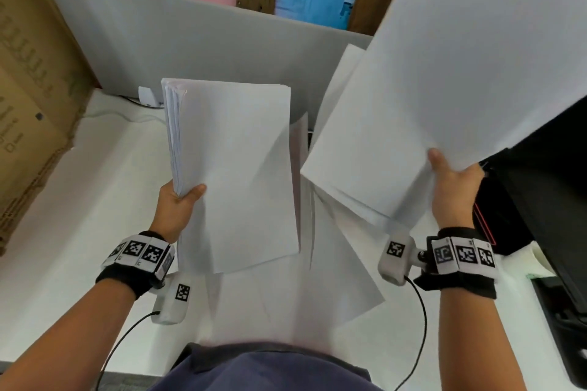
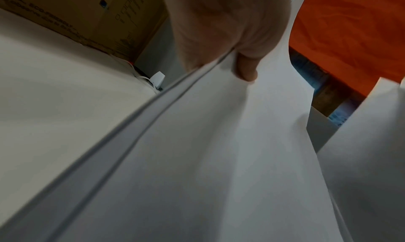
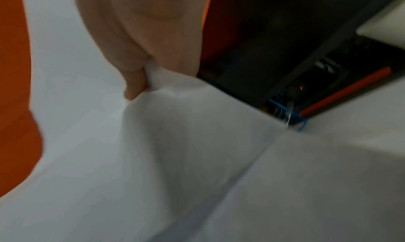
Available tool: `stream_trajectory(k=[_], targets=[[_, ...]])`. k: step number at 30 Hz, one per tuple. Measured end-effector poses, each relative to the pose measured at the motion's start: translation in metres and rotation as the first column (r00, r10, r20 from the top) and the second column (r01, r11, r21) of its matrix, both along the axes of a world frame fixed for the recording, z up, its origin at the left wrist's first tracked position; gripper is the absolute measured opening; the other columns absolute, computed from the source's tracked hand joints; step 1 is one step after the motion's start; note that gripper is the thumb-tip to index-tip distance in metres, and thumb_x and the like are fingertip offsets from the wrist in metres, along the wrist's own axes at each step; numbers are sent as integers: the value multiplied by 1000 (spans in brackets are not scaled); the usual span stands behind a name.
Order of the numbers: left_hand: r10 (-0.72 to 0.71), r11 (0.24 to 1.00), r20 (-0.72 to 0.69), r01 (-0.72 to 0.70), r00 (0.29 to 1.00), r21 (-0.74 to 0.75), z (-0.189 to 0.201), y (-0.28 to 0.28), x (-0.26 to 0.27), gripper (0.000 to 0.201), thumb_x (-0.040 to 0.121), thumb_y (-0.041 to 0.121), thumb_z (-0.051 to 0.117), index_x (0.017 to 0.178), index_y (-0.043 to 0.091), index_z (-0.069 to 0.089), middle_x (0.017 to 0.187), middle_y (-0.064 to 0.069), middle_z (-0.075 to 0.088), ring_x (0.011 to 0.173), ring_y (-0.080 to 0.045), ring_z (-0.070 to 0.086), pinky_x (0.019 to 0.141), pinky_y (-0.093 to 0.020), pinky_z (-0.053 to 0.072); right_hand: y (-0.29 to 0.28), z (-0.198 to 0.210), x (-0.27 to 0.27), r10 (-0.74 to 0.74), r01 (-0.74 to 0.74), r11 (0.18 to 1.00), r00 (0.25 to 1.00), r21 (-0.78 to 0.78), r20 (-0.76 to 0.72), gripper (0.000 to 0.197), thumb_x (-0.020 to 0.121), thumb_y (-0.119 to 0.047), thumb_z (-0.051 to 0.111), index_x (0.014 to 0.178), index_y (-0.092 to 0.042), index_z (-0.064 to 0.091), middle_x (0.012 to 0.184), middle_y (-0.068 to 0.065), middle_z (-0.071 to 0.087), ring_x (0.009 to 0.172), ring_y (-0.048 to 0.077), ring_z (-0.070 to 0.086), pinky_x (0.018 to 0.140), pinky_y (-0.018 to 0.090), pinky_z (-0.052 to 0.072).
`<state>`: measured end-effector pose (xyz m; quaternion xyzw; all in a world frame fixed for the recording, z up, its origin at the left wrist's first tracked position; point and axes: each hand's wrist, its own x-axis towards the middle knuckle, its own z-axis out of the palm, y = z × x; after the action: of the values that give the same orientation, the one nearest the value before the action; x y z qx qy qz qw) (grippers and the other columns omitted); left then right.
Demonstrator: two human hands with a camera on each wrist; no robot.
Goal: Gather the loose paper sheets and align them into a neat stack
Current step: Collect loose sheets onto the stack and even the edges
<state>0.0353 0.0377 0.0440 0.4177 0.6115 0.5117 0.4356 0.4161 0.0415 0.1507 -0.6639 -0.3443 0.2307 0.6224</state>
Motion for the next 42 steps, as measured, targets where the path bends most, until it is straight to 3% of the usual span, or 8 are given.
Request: stream_trajectory(k=[5,10,13,16,25,30,36,42], targets=[[-63,998,-9,64,998,5,5,6,10,15,88,5,58,103,7,57,86,-3,61,80,-18,58,74,-31,48,2,22,-11,-14,32,995,984,96,-180,48,83,-15,69,123,-3,47,118,3,61,114,17,58,100,28,46],[-84,996,-27,84,996,-15,5,11,15,12,89,5,58,101,7,56,81,1,58,75,-11,55,69,-25,45,6,64,-11,120,-40,959,955,281,-272,35,86,-5,61,121,-4,53,111,0,65,96,8,67,81,21,53],[-99,995,-16,99,995,-28,5,15,15,13,89,4,57,101,6,57,81,-2,59,76,-16,55,67,-26,45,17,53,-27,165,-134,977,968,165,-192,49,84,-7,65,129,2,46,120,4,60,104,12,62,94,19,48],[-131,991,9,131,991,-27,10,17,16,21,88,6,59,109,2,59,99,-14,65,89,-25,61,81,-35,50,21,18,-54,247,-251,968,965,-31,-91,43,85,-5,63,125,2,48,116,2,57,99,12,55,74,-3,42],[-208,978,-31,207,978,-40,19,20,13,14,90,-9,43,84,0,52,55,15,61,62,-5,59,56,-14,45,28,4,-72,540,-595,791,789,-143,-294,17,85,-1,60,97,-13,63,81,-10,72,74,6,69,68,19,55],[-231,972,47,233,972,-28,15,22,13,19,90,2,54,108,3,60,93,-6,65,86,-17,63,78,-26,54,31,-8,-80,451,-464,875,885,-139,-118,30,86,-2,61,116,-2,57,105,3,65,82,5,62,67,7,49],[-239,967,124,247,963,-57,17,21,19,19,95,7,46,90,15,62,70,14,71,68,0,66,64,-13,51,24,-64,-93,445,-511,836,845,-201,-296,44,85,-2,61,128,-6,48,126,7,58,114,22,55,103,38,42],[-185,976,243,207,952,-68,25,21,37,26,100,23,35,106,15,59,79,13,69,77,-7,62,72,-20,51,30,-67,-106,460,-566,793,799,-225,-387,45,83,3,63,125,-2,51,126,17,58,108,25,58,91,31,48]])
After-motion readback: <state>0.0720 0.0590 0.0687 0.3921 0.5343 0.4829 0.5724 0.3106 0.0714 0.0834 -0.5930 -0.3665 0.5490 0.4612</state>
